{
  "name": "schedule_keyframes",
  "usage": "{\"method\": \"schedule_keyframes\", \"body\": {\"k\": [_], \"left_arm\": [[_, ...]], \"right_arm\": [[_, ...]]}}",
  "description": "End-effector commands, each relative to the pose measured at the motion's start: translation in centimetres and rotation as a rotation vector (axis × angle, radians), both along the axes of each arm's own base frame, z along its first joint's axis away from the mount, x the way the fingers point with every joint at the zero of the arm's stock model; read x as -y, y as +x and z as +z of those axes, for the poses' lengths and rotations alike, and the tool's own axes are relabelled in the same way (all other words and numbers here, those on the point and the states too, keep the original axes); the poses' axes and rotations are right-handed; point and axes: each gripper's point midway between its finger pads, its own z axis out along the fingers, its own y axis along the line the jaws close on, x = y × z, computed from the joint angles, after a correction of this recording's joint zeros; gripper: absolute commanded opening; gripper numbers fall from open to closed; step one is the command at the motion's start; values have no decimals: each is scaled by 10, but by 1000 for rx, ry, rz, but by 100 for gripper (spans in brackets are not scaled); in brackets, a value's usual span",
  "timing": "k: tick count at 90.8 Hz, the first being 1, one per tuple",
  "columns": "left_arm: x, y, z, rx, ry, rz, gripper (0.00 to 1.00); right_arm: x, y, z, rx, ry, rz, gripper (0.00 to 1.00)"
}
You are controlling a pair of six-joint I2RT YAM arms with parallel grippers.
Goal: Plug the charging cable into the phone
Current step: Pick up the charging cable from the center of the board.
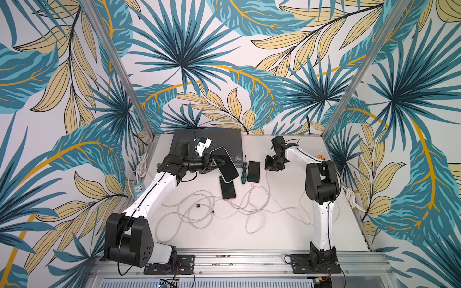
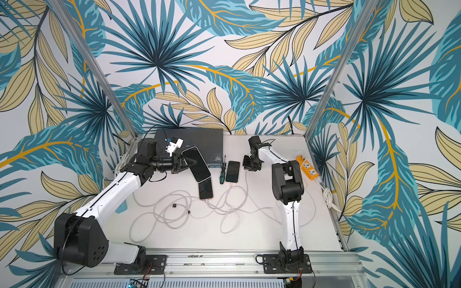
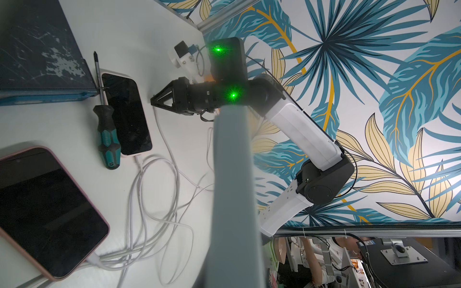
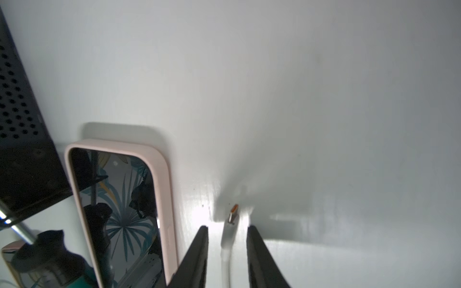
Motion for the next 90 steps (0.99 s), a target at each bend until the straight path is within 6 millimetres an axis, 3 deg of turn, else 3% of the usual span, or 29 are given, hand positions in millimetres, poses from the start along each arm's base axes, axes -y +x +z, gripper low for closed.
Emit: {"method": "schedule_keyframes", "body": {"k": [1, 32, 58, 66, 73, 90], "left_arm": [[-1, -8, 16, 73, -13, -19, 0], [-1, -9, 16, 70, -10, -23, 0], [-1, -9, 12, 65, -8, -22, 0], [-1, -8, 11, 62, -9, -20, 0], [-1, -9, 11, 62, -9, -21, 0], [-1, -10, 14, 68, -8, -22, 0]], "right_arm": [[21, -18, -26, -31, -166, 22, 30], [26, -22, -48, -42, -291, 9, 28], [33, -21, -56, -34, -331, 9, 16], [34, -17, -56, -16, -339, 8, 8], [33, -13, -52, 8, -331, 13, 0], [10, -4, -15, 85, -160, 49, 0]]}}
